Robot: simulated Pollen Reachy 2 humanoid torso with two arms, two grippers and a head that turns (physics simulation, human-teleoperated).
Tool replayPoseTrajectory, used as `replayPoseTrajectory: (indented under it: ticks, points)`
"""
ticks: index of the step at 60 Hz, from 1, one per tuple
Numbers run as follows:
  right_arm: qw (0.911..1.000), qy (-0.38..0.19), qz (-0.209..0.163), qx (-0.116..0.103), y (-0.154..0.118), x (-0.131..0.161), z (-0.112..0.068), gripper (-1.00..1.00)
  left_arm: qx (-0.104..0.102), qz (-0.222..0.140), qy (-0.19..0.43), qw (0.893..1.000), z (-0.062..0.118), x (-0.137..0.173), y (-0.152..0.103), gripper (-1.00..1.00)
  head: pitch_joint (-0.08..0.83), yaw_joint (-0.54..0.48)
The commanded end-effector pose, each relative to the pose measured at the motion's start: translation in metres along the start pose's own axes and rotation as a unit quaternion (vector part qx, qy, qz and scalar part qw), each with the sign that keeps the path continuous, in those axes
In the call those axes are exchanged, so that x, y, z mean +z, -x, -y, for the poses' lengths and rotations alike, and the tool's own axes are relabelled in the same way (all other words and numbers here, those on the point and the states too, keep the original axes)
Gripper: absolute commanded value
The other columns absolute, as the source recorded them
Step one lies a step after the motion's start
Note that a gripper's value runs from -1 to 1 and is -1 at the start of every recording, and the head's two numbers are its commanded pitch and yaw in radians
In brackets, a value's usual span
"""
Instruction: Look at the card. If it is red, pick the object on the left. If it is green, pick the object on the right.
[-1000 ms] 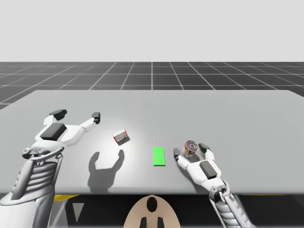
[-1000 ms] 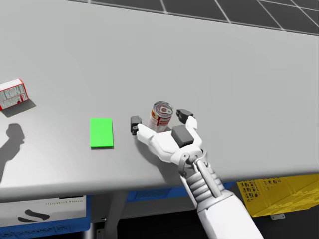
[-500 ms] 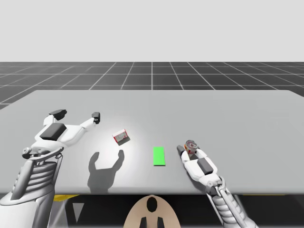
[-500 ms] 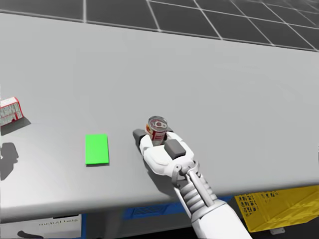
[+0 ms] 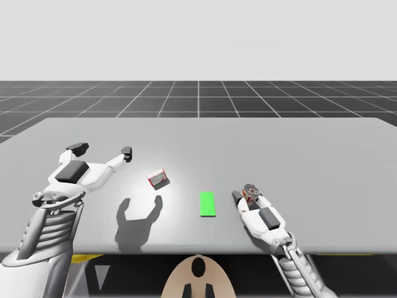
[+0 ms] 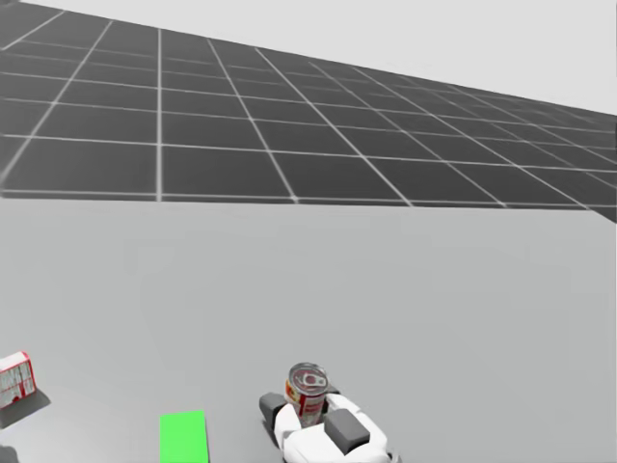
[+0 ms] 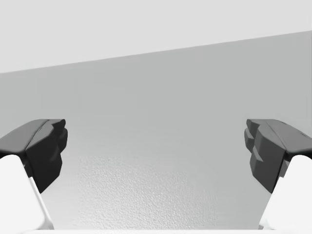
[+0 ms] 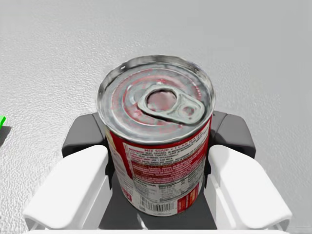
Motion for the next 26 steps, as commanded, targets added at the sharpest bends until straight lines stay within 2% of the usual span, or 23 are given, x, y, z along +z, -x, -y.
replayPoseTrajectory:
  ticks: [1,11,17,25,26]
  points:
    - [0.9991,-0.002,0.038,-0.018,-0.026,0.008,-0.006,1.00,-0.001,0.001,0.000,1.000,0.000,0.000,0.000,-1.00,0.356,-0.32]
    - [0.9924,-0.001,0.123,-0.008,-0.100,0.030,-0.003,1.00,0.000,0.000,-0.002,1.000,0.000,0.000,0.000,-1.00,0.344,-0.32]
    - [0.9868,0.001,0.162,-0.002,-0.133,0.044,-0.003,1.00,0.000,0.000,-0.002,1.000,0.000,0.000,0.000,-1.00,0.337,-0.33]
    - [0.9754,0.002,0.220,0.004,-0.174,0.068,-0.005,1.00,0.002,0.001,-0.003,1.000,-0.002,-0.001,-0.001,-1.00,0.319,-0.33]
    - [0.9712,0.003,0.238,0.007,-0.184,0.076,-0.005,1.00,0.002,0.001,-0.003,1.000,-0.002,-0.001,-0.001,-1.00,0.317,-0.33]
